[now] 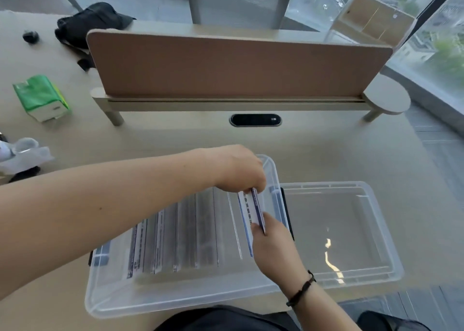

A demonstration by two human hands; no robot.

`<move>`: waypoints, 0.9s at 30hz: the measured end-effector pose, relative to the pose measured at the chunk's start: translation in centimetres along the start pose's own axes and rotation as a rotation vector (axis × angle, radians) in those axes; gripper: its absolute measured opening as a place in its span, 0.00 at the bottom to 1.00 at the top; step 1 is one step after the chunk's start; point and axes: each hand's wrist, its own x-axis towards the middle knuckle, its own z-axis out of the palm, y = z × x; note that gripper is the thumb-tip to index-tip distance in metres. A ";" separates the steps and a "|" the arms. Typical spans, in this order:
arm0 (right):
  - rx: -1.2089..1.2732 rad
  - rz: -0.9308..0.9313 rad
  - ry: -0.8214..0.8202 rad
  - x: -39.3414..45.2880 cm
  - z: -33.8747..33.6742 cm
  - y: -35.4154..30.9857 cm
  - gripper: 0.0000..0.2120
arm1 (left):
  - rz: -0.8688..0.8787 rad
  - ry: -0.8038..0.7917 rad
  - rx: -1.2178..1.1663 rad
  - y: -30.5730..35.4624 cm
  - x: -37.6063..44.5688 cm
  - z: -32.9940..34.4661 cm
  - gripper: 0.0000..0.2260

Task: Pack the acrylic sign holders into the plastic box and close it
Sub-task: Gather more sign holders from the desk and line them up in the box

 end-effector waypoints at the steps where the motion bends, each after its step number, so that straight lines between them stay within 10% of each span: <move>1: 0.012 0.030 -0.007 0.4 0.5 0.3 0.11 | -0.010 -0.017 0.009 0.0 0.4 0.7 0.11; 27: 0.068 0.180 -0.223 6.2 6.2 4.2 0.22 | -0.309 -0.219 -0.384 -1.2 3.8 9.4 0.13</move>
